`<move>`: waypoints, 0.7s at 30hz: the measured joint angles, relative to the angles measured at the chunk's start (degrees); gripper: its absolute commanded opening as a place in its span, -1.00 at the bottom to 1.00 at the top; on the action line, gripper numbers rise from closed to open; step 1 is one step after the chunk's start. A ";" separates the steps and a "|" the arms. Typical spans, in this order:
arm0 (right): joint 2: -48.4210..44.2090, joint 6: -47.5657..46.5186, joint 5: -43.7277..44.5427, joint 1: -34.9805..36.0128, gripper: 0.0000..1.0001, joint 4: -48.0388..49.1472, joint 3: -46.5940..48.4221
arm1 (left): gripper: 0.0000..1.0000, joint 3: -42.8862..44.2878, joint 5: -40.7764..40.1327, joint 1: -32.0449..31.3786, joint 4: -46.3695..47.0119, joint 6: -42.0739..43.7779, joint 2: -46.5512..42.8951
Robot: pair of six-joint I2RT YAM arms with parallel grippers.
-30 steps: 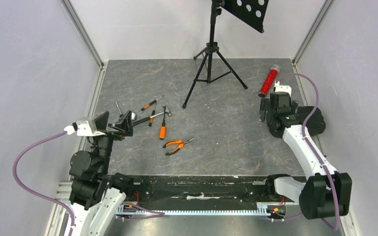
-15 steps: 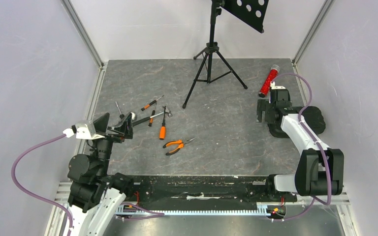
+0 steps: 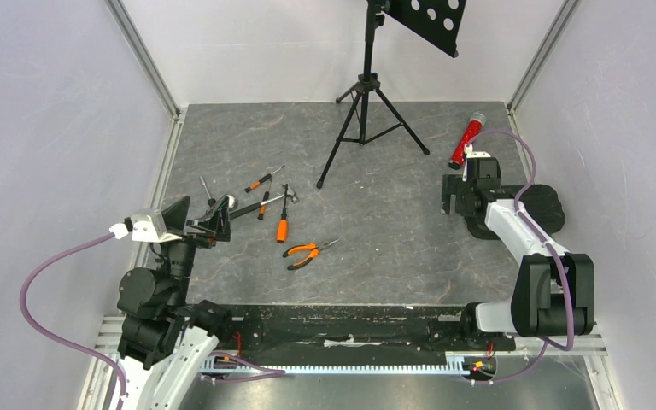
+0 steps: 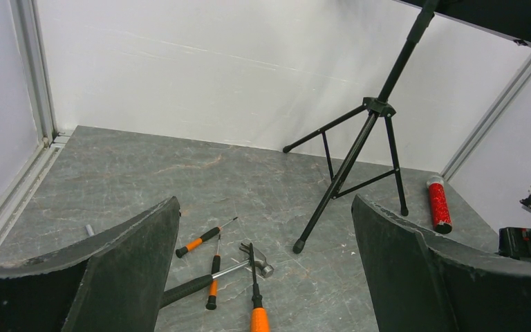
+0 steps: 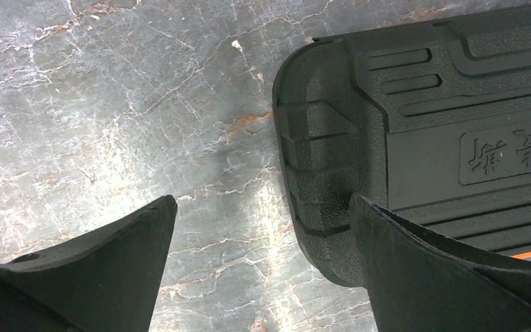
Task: Pack the tool kit
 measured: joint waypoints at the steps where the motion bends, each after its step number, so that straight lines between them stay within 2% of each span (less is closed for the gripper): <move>1: -0.09 0.04 0.20 0.00 0.96 0.28 -0.20 | 0.99 -0.02 0.00 0.00 0.02 0.00 0.00; 16: 1.29 -1.40 2.54 0.02 0.96 3.06 -0.37 | 0.99 -0.02 -0.02 0.00 0.00 0.04 0.00; 21: 1.62 -3.04 -0.39 -0.26 0.96 4.98 -0.37 | 0.99 -0.02 -0.02 -0.11 0.00 0.04 0.00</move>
